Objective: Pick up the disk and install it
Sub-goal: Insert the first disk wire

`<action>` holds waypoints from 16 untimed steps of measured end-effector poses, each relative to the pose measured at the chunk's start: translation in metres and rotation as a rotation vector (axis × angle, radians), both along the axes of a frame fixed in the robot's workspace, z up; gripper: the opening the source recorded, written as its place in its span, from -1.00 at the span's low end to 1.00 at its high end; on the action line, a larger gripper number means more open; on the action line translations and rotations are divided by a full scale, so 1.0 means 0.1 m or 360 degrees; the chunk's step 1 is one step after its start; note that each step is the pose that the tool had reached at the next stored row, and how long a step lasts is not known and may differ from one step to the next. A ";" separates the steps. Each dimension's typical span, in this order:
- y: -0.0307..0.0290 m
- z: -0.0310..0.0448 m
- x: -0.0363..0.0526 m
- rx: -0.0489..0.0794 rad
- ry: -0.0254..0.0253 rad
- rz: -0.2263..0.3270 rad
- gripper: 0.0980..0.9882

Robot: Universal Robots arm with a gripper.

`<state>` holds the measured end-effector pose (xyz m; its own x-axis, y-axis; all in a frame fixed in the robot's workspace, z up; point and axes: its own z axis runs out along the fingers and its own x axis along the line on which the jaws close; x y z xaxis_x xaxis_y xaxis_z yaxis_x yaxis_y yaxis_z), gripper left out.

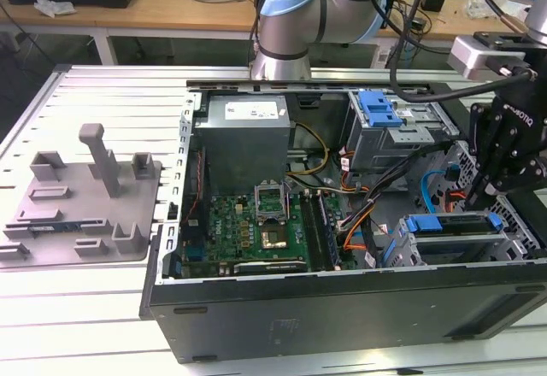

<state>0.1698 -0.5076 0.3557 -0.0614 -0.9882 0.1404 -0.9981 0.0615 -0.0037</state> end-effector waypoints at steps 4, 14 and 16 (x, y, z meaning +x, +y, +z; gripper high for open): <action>0.000 0.000 0.000 0.0000 0.00000 0.0002 -0.86; -0.020 0.002 -0.018 0.0014 -0.00068 0.0003 -0.86; -0.023 0.002 -0.019 0.0014 -0.00068 0.0003 -0.86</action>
<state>0.1679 -0.5099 0.3559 -0.0602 -0.9895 0.1313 -0.9982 0.0598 -0.0074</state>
